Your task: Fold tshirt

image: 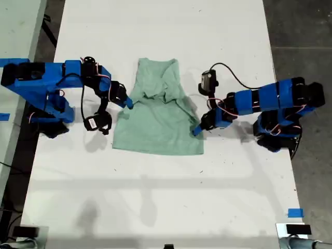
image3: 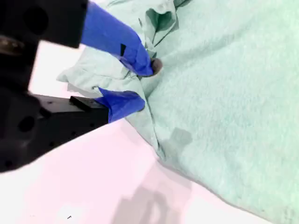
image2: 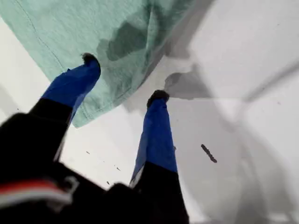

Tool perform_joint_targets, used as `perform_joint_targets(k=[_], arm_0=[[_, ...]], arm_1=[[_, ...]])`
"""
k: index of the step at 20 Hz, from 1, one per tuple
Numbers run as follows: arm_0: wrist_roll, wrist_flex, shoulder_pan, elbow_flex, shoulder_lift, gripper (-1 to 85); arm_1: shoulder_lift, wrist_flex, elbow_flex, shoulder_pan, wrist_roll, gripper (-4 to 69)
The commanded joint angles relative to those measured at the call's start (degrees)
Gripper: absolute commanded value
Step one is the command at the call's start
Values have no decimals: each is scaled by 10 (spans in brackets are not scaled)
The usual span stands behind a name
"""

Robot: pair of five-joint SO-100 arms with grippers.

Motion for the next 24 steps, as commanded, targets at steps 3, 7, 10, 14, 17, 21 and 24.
perform_joint_targets(k=[3, 7, 10, 14, 17, 21, 24], arm_0=[[-4, 4, -2, -5, 29, 89], [-1, 7, -6, -4, 29, 88], [-1, 11, -7, -4, 31, 89], [-2, 14, -4, -2, 33, 89], [-2, 13, -4, -3, 33, 89], [-3, 13, -4, -3, 33, 89], [-4, 18, -4, -6, 36, 89]], arm_1=[[-10, -2, -16, -9, 31, 208], [-62, 19, -68, -31, 42, 204], [-88, 36, -97, -47, 63, 18], [-47, 105, -116, -54, 76, -2], [22, 243, -171, -54, 69, -2], [15, 303, -295, -59, 58, -2], [-139, 283, -422, -69, 60, -2]])
